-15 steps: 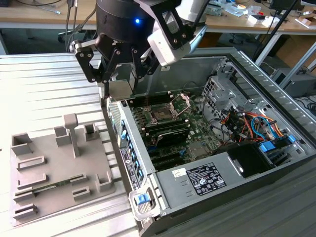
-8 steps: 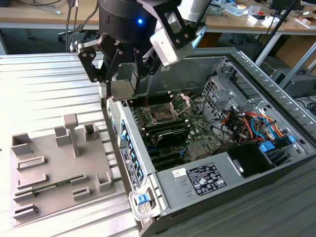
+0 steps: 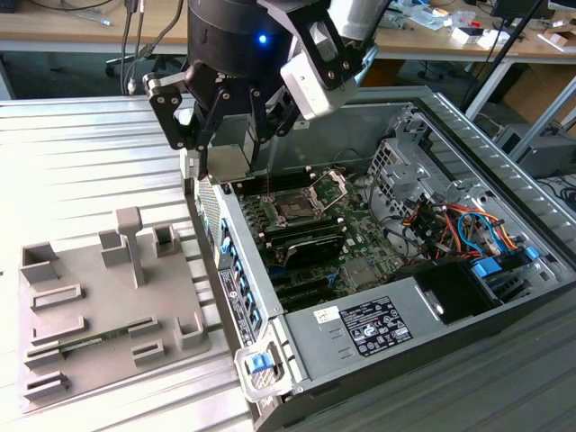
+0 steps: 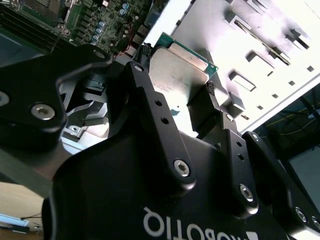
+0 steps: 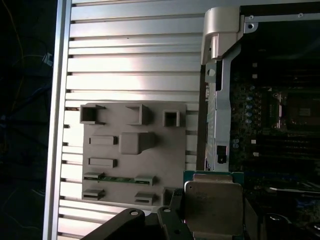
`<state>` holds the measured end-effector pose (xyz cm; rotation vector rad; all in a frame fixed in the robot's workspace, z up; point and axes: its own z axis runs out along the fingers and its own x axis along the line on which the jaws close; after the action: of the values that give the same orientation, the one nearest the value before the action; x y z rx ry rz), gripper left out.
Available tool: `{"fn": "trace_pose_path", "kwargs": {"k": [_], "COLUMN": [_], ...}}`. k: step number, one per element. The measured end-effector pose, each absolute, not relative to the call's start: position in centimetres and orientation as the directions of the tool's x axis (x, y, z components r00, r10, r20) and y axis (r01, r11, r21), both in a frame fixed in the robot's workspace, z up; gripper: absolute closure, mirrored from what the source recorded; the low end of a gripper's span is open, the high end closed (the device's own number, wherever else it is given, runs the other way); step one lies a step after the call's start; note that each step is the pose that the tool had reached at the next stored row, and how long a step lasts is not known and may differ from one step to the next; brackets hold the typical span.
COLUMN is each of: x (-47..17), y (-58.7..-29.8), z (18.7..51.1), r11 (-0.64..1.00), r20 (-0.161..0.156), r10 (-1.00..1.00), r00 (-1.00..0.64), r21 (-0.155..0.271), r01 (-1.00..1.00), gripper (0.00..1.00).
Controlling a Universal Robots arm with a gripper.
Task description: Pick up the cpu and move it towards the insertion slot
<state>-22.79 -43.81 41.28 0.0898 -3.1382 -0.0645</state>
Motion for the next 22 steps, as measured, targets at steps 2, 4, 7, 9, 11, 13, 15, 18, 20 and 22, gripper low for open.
{"fn": "trace_pose_path", "kwargs": {"k": [2, 4, 7, 9, 11, 13, 15, 18, 20, 22], "x": [-22.7, -22.6, -22.4, -22.3, -22.2, -22.1, -21.9, -21.6, -21.4, -21.3], "y": [-43.8, -43.8, -43.8, -43.8, -43.8, -43.8, -43.8, -43.8, -43.8, -43.8], "z": [41.3, 41.3, 41.3, 41.3, 41.3, 41.3, 41.3, 41.2, 41.2, 41.2], "r11": [0.998, 0.998, 0.998, 0.998, 0.998, 0.998, 0.998, 0.998, 0.998, 0.998], "r20": [0.0, 0.0, 0.0, 0.0, 0.0, 0.0, 0.0, 0.0, 0.0, 0.0], "r10": [-0.057, -0.057, -0.057, -0.057, -0.057, -0.057, -0.057, -0.057, -0.057, -0.057], "r00": [-0.998, -0.998, -0.998, -0.998, -0.998, -0.998, -0.998, -0.998, -0.998, -0.998], "r21": [0.041, 0.041, 0.041, 0.041, 0.041, 0.041, 0.041, 0.041, 0.041, 0.041], "r01": [-0.057, -0.057, -0.057, -0.057, -0.057, -0.057, -0.057, -0.057, -0.057, -0.057], "gripper": [0.45, 0.45, 0.45, 0.45, 0.45, 0.45, 0.45, 0.45, 0.45, 0.45]}}
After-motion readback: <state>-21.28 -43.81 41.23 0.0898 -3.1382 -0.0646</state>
